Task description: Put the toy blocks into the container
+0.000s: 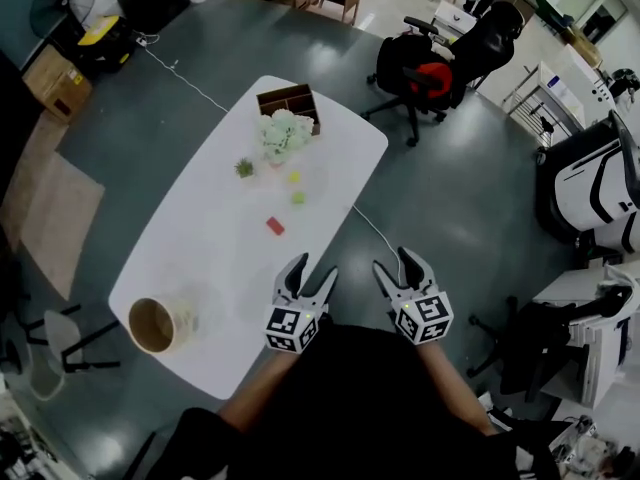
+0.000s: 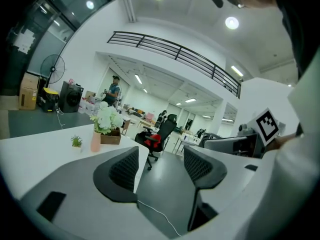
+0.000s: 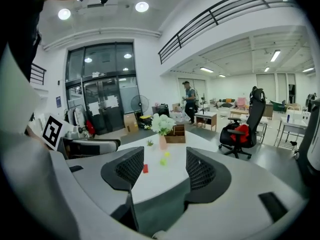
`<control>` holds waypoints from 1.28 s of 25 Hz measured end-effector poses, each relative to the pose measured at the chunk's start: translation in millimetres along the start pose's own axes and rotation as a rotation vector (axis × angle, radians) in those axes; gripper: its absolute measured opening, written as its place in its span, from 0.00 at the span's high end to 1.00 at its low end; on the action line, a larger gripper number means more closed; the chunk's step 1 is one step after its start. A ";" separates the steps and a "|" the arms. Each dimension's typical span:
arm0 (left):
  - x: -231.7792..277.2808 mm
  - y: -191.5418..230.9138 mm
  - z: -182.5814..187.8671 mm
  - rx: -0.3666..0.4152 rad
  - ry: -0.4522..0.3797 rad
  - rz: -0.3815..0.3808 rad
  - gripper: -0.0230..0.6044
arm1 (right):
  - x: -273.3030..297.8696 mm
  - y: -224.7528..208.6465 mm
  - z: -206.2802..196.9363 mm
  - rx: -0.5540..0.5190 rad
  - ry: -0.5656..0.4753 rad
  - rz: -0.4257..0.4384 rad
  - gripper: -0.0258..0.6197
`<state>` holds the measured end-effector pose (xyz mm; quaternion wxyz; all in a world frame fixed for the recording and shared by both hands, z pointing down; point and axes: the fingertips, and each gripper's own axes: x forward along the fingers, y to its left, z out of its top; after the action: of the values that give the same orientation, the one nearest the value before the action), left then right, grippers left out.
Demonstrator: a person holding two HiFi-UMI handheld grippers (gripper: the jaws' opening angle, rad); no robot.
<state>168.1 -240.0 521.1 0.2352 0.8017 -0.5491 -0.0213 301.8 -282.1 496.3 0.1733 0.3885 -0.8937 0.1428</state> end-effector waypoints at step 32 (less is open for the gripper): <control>51.7 139.6 45.0 -0.168 -0.184 0.598 0.55 | 258.9 -18.6 42.8 -0.069 0.199 0.589 0.58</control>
<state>53.9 -342.0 548.6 0.2459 0.5772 -0.7757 -0.0686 141.9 -478.0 568.9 0.2241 0.0910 -0.9508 0.1938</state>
